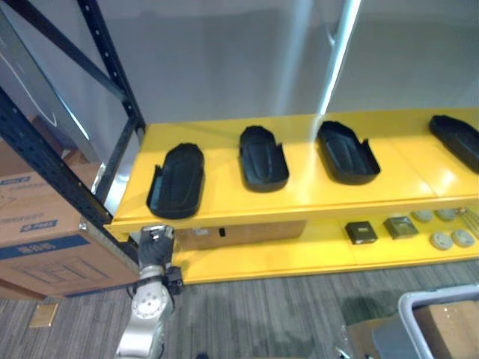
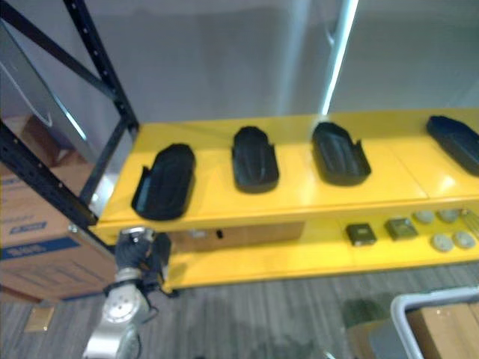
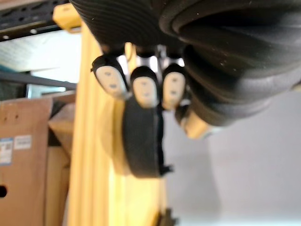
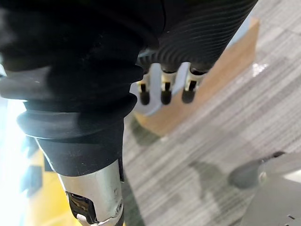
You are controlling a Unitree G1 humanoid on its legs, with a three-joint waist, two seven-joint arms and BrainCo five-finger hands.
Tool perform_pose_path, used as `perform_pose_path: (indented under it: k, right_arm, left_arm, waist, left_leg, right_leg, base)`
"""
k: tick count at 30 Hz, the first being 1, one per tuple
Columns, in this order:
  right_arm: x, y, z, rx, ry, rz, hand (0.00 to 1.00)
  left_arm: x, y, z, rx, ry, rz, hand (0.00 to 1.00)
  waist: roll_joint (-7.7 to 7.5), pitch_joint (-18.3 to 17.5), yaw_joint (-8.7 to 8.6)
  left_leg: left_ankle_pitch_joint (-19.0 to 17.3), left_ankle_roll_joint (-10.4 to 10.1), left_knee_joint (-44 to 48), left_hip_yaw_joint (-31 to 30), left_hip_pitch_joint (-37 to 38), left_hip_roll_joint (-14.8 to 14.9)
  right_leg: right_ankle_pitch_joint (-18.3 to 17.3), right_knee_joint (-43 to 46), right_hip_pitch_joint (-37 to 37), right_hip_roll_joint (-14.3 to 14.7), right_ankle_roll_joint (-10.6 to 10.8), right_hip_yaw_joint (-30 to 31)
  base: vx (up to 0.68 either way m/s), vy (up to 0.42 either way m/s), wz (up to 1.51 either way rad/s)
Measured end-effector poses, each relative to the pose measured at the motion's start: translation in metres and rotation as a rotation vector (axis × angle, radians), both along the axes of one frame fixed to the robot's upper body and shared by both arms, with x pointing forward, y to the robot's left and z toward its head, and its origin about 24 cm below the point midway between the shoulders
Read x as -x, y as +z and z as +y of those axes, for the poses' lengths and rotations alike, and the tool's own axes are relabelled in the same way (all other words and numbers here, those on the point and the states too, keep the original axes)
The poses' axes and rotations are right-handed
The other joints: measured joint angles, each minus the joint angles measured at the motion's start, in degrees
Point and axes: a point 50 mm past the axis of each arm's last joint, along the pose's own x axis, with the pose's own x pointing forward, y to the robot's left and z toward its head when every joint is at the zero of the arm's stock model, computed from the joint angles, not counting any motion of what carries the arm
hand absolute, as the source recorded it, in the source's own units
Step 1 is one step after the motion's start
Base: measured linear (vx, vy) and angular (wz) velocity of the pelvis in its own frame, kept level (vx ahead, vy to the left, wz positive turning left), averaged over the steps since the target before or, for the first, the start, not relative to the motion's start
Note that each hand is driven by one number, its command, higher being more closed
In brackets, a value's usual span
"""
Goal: Walk over and take plastic housings, then place them on the shelf
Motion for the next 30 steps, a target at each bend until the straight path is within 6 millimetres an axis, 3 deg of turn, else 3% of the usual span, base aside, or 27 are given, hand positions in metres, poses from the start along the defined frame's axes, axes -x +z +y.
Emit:
perform_pose_path:
  k: [14,21,30]
  right_arm:
    - [0.001,0.0,0.001,-0.013,0.007,0.0,0.0]
    - [-0.003,0.001,0.0,-0.012,0.014,-0.014,0.0]
    - [0.001,0.001,0.0,-0.013,0.01,-0.008,0.0]
  left_arm:
    - [-0.021,0.012,0.018,-0.06,0.068,-0.02,1.0]
    - [-0.021,-0.004,0.021,-0.062,0.088,0.067,1.0]
    - [-0.028,-0.002,0.021,-0.091,0.092,0.067,1.0]
  waist:
    - [-0.15,0.4,-1.6]
    - [0.15,0.9,-2.68]
    - [0.4,2.5,-3.03]
  left_leg:
    - [-0.3,-0.5,0.0,1.9,0.8,1.2]
    - [-0.6,-0.7,0.0,3.4,1.7,1.4]
    - [-0.7,-0.7,0.0,4.0,1.6,1.5]
  right_leg:
    - [0.8,-1.0,0.1,1.1,-0.2,1.6]
    - [0.9,-1.1,0.1,1.2,-0.3,3.0]
    - [1.0,-1.0,-0.4,1.3,-0.3,3.5]
  base:
    - [-0.02,-0.011,-0.07]
    - [0.0,-0.004,-0.1]
    - [-0.01,-0.002,-0.02]
